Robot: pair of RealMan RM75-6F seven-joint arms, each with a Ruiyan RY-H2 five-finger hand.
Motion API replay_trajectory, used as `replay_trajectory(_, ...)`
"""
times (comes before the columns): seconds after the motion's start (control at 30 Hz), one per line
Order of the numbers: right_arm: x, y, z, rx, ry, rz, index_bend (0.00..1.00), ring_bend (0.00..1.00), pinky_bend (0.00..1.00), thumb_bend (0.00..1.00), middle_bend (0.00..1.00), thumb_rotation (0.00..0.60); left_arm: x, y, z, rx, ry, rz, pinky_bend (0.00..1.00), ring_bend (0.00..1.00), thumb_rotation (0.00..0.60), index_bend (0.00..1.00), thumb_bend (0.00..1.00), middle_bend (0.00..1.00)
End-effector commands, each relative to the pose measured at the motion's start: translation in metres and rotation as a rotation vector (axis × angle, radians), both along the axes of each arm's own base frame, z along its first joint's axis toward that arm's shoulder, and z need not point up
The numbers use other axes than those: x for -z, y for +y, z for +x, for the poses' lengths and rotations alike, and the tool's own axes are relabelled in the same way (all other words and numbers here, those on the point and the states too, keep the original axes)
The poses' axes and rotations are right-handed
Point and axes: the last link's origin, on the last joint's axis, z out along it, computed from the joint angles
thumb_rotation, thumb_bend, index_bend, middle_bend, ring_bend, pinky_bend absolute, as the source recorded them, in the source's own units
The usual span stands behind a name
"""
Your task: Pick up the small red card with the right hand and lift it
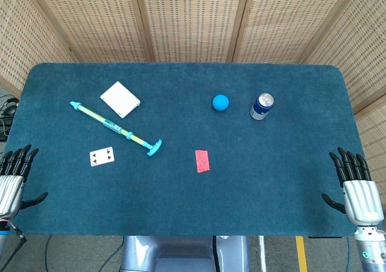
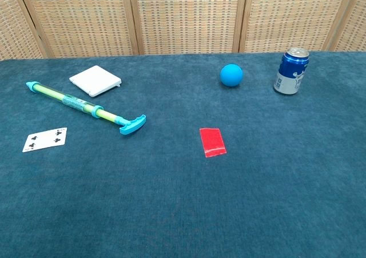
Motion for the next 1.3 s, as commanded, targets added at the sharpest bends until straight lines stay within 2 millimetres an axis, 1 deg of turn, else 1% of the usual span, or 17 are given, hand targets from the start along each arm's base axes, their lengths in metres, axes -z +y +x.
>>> replay_trajectory(0.03, 0.000, 0.000, 0.000, 0.000, 0.000, 0.002, 0.03, 0.00, 0.00, 0.17, 0.00, 0.600, 0.000, 0.000, 0.001, 0.002, 0.000, 0.001, 0.00, 0.00, 0.600, 0.00, 0.06, 0.00)
replay_trajectory(0.63, 0.002, 0.000, 0.000, 0.002, -0.006, 0.017, 0.03, 0.00, 0.00, 0.17, 0.00, 0.600, -0.003, 0.001, 0.001, -0.002, -0.008, 0.003, 0.00, 0.00, 0.600, 0.00, 0.07, 0.00)
replay_trajectory(0.87, 0.006, -0.006, 0.001, -0.011, -0.002, 0.040, 0.03, 0.00, 0.00, 0.16, 0.00, 0.600, -0.005, 0.001, 0.000, -0.009, -0.007, 0.011, 0.00, 0.00, 0.600, 0.00, 0.07, 0.00)
replay_trajectory(1.07, 0.015, -0.021, -0.001, -0.011, 0.027, 0.075, 0.03, 0.00, 0.00, 0.17, 0.00, 0.600, -0.005, 0.004, -0.003, -0.022, 0.000, 0.020, 0.00, 0.00, 0.600, 0.00, 0.07, 0.00)
replay_trajectory(1.17, 0.021, -0.039, 0.000, -0.006, 0.029, 0.092, 0.03, 0.00, 0.00, 0.16, 0.00, 0.600, -0.002, 0.006, -0.004, -0.030, 0.011, 0.016, 0.00, 0.00, 0.600, 0.00, 0.07, 0.00)
replay_trajectory(1.23, 0.027, -0.054, 0.004, -0.002, 0.010, 0.101, 0.03, 0.00, 0.00, 0.17, 0.00, 0.600, -0.001, 0.008, -0.006, -0.039, 0.018, 0.016, 0.00, 0.00, 0.600, 0.00, 0.07, 0.00)
replay_trajectory(1.3, 0.032, -0.065, 0.010, -0.006, -0.003, 0.110, 0.03, 0.00, 0.00, 0.17, 0.00, 0.600, 0.000, 0.009, -0.007, -0.045, 0.019, 0.017, 0.00, 0.00, 0.600, 0.00, 0.07, 0.00)
